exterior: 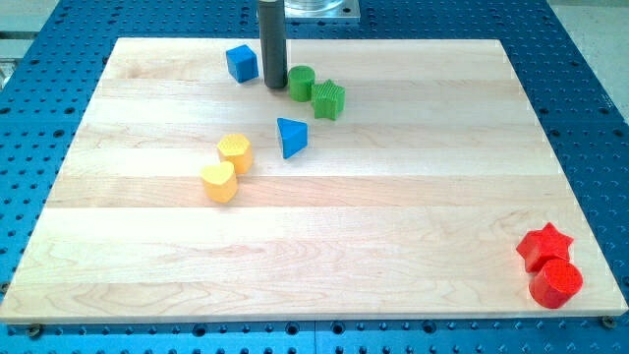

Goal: Slide the blue cube to the top left side of the board

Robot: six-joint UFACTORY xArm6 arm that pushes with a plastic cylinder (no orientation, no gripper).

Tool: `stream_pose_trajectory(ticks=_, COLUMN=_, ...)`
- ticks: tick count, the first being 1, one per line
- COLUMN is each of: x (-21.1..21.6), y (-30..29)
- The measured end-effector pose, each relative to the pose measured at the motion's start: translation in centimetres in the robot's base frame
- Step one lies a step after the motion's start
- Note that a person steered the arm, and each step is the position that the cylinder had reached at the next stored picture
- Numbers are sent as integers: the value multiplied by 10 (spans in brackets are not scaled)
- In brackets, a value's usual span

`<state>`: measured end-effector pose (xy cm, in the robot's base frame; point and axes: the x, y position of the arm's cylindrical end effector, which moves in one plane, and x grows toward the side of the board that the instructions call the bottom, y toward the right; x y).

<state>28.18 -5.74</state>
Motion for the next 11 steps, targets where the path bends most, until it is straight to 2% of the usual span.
stream_pose_trajectory(ticks=1, x=1, y=-22)
stream_pose_trajectory(ticks=2, x=-9, y=21)
stream_pose_trajectory(ticks=3, x=-19, y=-31)
stream_pose_trajectory(ticks=4, x=-20, y=-120)
stream_pose_trajectory(ticks=6, x=-11, y=-129)
stream_pose_trajectory(ticks=7, x=-26, y=-130)
stream_pose_trajectory(ticks=8, x=-7, y=-109)
stream_pose_trajectory(ticks=9, x=-32, y=-94)
stream_pose_trajectory(ticks=10, x=-42, y=-135)
stream_pose_trajectory(ticks=11, x=-6, y=-156)
